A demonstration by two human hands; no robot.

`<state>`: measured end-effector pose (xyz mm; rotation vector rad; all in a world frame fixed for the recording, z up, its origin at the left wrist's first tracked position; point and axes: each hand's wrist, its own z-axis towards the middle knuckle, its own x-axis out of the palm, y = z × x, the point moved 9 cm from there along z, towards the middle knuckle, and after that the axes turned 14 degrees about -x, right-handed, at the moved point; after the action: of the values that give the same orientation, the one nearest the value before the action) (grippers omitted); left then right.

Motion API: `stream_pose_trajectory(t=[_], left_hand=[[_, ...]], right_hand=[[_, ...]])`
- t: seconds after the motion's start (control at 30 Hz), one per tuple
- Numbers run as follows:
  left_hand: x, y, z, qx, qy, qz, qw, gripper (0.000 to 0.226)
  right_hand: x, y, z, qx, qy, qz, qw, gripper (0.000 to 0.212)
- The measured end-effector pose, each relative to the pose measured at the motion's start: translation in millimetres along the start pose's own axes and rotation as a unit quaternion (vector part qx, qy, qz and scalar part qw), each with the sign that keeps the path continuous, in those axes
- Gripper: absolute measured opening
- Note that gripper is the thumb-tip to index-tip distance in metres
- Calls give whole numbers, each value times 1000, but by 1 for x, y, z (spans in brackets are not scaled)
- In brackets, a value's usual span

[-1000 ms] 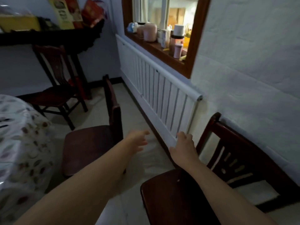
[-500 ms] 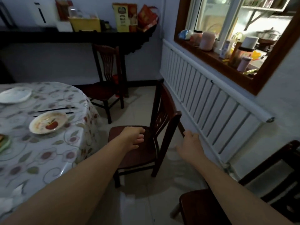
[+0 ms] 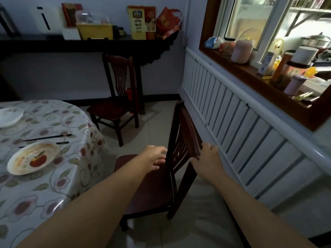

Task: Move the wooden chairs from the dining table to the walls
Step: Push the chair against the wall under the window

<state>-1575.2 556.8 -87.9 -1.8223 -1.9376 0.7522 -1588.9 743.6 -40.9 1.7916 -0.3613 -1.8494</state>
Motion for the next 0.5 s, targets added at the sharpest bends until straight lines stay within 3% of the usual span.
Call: stream_pose_trajectory(t=[0.27,0.5], left_hand=[[57,-70,66,-2,-5,33,999,18],[88,-110,134,1,-2,47,999,48]], right_hand=[[22,-40,73,39,52,9,998,46],[54,-58,120,64,108,17,992,58]])
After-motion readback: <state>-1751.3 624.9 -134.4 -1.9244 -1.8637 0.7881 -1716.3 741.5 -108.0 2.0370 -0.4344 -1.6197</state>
